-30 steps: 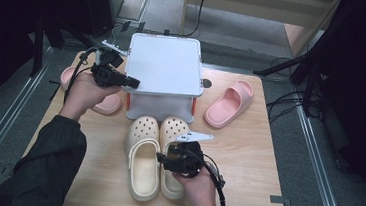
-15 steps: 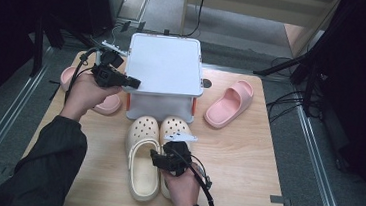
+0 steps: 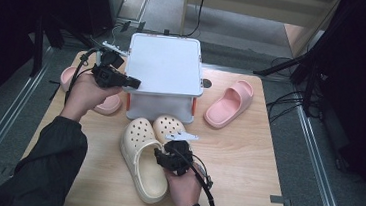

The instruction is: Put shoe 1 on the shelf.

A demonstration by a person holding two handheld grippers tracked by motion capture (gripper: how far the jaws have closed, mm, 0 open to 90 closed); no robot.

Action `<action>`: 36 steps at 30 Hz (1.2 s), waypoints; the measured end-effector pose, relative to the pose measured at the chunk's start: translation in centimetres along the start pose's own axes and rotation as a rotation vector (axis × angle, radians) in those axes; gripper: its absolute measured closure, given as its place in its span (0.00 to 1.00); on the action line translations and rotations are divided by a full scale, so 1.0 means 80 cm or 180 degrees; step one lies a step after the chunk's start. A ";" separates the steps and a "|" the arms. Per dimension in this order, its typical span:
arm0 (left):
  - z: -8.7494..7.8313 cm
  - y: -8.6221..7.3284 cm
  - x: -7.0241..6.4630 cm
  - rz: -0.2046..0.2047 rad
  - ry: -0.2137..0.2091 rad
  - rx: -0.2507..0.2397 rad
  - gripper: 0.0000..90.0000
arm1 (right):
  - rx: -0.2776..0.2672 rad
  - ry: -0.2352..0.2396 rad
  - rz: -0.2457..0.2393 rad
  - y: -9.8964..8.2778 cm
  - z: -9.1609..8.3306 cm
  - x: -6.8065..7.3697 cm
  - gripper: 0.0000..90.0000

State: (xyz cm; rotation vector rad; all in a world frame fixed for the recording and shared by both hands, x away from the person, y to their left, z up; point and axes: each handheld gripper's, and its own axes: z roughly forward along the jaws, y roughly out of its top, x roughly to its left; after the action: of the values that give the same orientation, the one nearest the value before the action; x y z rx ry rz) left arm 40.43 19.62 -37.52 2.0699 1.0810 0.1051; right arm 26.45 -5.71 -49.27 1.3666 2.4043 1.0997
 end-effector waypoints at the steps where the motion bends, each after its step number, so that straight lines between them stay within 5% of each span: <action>1: 0.000 0.000 0.000 0.0002 -0.0001 0.0000 0.96 | 0.0009 0.0024 0.0000 0.000 0.000 -0.001 0.74; 9: 0.000 0.000 0.001 -0.0014 -0.0015 -0.0006 0.96 | -0.0023 0.0190 0.0030 0.009 -0.017 -0.009 0.74; 18: 0.000 -0.001 0.002 -0.0032 -0.0040 -0.0005 0.97 | -0.0169 0.0169 -0.0200 0.048 -0.040 -0.015 0.74; 26: 0.000 -0.002 0.004 -0.0007 -0.0045 -0.0023 0.98 | -0.0199 0.0118 -0.0239 0.082 -0.008 -0.038 0.74; 36: 0.000 -0.003 0.005 0.0000 -0.0081 -0.0040 0.99 | -0.0345 -0.0046 -0.0080 0.105 0.025 -0.060 0.74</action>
State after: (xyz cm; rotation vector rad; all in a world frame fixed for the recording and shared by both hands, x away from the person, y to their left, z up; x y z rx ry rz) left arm 40.53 20.00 -37.77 2.0548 1.0625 0.0851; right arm 35.80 -5.86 -46.05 1.3017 2.3087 1.1908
